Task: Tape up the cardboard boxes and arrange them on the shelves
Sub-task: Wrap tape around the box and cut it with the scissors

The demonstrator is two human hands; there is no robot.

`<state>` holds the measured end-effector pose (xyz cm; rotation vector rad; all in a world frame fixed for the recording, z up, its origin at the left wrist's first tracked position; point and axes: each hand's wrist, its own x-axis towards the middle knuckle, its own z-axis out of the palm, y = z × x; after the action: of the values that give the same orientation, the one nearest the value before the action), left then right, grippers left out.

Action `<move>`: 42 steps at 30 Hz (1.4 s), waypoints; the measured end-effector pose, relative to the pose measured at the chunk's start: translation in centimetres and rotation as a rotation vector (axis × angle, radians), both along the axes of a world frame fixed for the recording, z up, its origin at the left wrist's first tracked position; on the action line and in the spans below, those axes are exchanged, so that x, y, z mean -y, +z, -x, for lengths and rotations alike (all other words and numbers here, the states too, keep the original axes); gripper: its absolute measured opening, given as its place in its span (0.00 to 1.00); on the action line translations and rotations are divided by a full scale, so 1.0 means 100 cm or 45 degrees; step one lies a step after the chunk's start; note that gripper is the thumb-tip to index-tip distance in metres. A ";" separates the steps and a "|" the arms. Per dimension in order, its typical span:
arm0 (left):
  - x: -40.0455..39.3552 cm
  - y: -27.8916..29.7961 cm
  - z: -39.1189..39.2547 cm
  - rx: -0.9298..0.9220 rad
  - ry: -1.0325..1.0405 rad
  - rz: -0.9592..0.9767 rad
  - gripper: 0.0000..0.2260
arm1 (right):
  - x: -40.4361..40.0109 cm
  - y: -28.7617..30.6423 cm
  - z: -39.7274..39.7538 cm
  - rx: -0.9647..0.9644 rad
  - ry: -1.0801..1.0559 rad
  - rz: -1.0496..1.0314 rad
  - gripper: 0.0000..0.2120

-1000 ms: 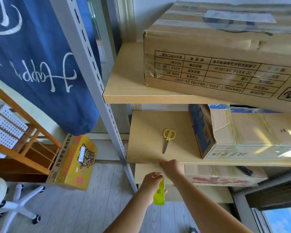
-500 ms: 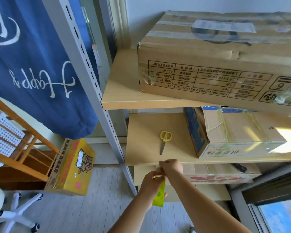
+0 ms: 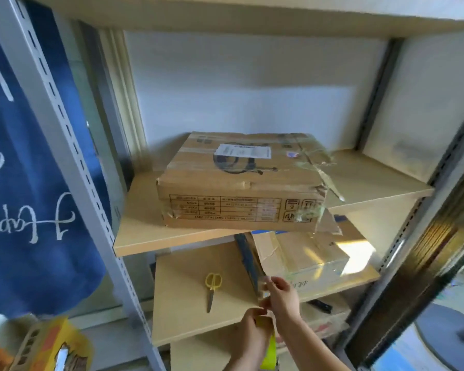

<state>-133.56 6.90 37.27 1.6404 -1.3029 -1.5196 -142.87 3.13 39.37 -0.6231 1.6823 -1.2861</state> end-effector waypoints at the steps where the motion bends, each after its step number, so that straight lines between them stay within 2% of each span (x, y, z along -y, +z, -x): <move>1: 0.004 0.008 0.010 0.004 -0.078 0.059 0.04 | -0.003 0.012 0.009 -0.020 -0.044 0.065 0.08; 2: 0.004 0.025 0.017 -0.023 -0.161 0.110 0.05 | -0.007 0.026 0.018 -0.027 -0.093 0.131 0.08; 3: 0.007 0.035 0.022 0.142 -0.287 0.269 0.06 | -0.010 0.039 0.028 -0.033 -0.134 0.199 0.07; 4: 0.006 0.045 0.022 0.168 -0.396 0.356 0.06 | -0.014 0.052 0.037 -0.036 -0.171 0.269 0.07; 5: 0.007 0.054 0.024 -0.125 -0.365 0.250 0.12 | -0.019 0.065 0.046 -0.044 -0.197 0.339 0.06; 6: 0.005 0.064 0.028 -0.390 -0.350 0.144 0.24 | -0.024 0.078 0.054 -0.058 -0.214 0.407 0.06; 7: 0.004 0.073 0.036 -0.234 -0.404 0.237 0.35 | -0.029 0.089 0.063 -0.070 -0.224 0.469 0.06; 8: 0.000 0.075 0.039 0.147 -0.427 0.514 0.40 | -0.034 0.101 0.072 -0.083 -0.227 0.520 0.06; 9: 0.001 0.071 0.046 0.314 -0.478 0.781 0.35 | -0.038 0.112 0.081 -0.100 -0.224 0.563 0.06; 10: -0.002 0.091 0.049 0.202 -0.442 0.833 0.26 | -0.042 0.123 0.091 -0.125 -0.218 0.600 0.07; 11: -0.003 0.112 0.064 0.100 -0.267 0.782 0.16 | -0.045 0.134 0.101 -0.153 -0.205 0.633 0.07; 13: 0.002 0.137 0.072 0.004 -0.227 0.954 0.08 | -0.051 0.155 0.123 -0.190 -0.155 0.686 0.07; 15: 0.005 0.171 0.078 -0.255 -0.168 0.811 0.06 | -0.054 0.177 0.143 -0.207 -0.093 0.762 0.08; 18: 0.016 0.202 0.101 -0.693 -0.239 0.369 0.26 | -0.050 0.213 0.169 -0.180 0.011 0.895 0.07; 19: 0.021 0.209 0.110 -0.816 -0.221 0.267 0.24 | -0.046 0.225 0.176 -0.180 0.052 0.928 0.07; 21: 0.032 0.213 0.132 -0.961 -0.066 0.165 0.12 | -0.035 0.245 0.186 -0.192 0.146 0.972 0.07; 22: 0.032 0.222 0.141 -0.986 0.017 0.171 0.11 | -0.027 0.252 0.190 -0.192 0.191 0.987 0.07; 25: 0.050 0.235 0.170 -1.096 0.298 0.206 0.21 | -0.005 0.269 0.198 -0.181 0.324 1.005 0.07; 27: 0.065 0.248 0.184 -1.260 0.544 0.122 0.17 | 0.011 0.275 0.203 -0.223 0.414 0.980 0.08; 29: 0.075 0.258 0.193 -1.445 0.672 0.060 0.07 | 0.026 0.277 0.208 -0.277 0.503 0.961 0.08; 31: 0.074 0.265 0.193 -1.516 0.684 0.066 0.03 | 0.039 0.278 0.210 -0.301 0.602 0.954 0.09; 37: 0.057 0.254 0.174 -1.550 0.618 0.151 0.15 | 0.066 0.285 0.210 -0.389 0.954 0.859 0.08; 42: 0.027 0.262 0.154 -1.616 0.631 0.115 0.18 | 0.072 0.288 0.197 -0.363 1.133 0.782 0.07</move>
<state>-148.96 4.17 63.49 0.5483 -0.2257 -1.6193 -162.55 -4.03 68.22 -1.7478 0.9455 -1.0330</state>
